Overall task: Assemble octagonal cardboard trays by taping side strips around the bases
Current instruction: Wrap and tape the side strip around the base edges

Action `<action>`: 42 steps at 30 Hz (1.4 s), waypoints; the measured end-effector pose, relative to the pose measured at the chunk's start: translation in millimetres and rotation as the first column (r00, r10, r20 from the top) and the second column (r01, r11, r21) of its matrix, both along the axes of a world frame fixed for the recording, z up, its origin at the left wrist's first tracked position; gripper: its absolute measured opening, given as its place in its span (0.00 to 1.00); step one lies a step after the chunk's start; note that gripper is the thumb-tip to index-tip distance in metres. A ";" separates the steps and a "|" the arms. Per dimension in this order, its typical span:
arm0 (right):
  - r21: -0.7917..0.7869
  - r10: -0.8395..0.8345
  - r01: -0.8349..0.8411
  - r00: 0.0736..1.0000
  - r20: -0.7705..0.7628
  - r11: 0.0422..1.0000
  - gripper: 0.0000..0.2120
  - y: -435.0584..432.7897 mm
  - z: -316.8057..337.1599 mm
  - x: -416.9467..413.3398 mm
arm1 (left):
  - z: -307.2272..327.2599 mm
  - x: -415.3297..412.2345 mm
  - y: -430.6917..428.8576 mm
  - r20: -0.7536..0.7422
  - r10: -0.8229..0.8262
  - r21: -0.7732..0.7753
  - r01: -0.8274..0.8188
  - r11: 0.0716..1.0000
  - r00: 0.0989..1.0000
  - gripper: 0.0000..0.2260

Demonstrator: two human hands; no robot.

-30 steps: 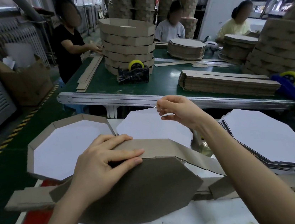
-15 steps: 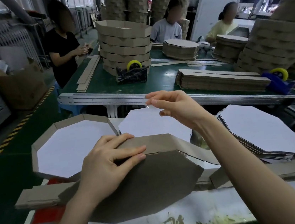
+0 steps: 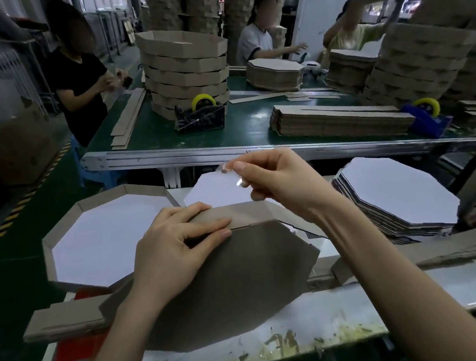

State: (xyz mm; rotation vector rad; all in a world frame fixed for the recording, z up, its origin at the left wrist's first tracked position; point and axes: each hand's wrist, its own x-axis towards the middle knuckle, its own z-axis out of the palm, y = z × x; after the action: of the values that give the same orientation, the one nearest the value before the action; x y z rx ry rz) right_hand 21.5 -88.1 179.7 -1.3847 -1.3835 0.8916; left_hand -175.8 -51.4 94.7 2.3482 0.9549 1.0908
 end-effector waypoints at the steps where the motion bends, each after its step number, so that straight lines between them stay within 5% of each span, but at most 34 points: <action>1: -0.018 -0.028 0.029 0.998 0.058 0.999 0.07 -4.6 -2.7 -0.4 | 0.3 0.5 0.2 0.008 0.005 0.003 -0.005 1.000 1.000 0.07; 5: -0.061 -0.115 0.134 0.962 0.246 0.989 0.07 -16.3 -18.5 -5.8 | -1.7 1.8 2.7 0.022 0.026 0.020 -0.026 0.999 0.999 0.12; 12: -0.106 -0.158 0.179 0.970 0.184 0.978 0.09 -22.5 -31.0 -21.8 | -10.2 -2.3 8.5 0.006 0.041 -0.056 -0.040 0.998 0.999 0.19; 25: -0.045 -0.137 0.166 0.916 0.377 0.985 0.12 -31.4 -37.1 -38.2 | -9.5 -3.7 8.6 -0.074 -0.023 0.133 0.033 0.991 0.997 0.15; 32: -0.050 -0.205 0.217 0.962 0.178 0.975 0.05 -32.3 -43.8 -36.3 | -8.0 -2.5 8.8 -0.079 -0.012 0.149 0.023 0.989 0.997 0.20; 35: -0.074 -0.210 0.217 0.973 0.091 0.973 0.10 -35.3 -41.6 -33.8 | -5.2 -2.4 7.8 -0.073 -0.009 0.153 0.020 0.988 0.997 0.19; 42: -0.229 -0.052 0.081 0.990 0.129 0.970 0.15 -43.7 -30.2 -25.2 | -3.1 -4.7 13.0 -0.086 0.003 0.082 0.004 0.997 0.996 0.18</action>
State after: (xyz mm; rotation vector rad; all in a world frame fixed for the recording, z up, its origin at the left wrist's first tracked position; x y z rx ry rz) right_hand -3.8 -131.8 149.4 -1.6791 -1.3461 0.9625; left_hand -180.6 -38.4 91.5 2.4799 0.9564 1.0548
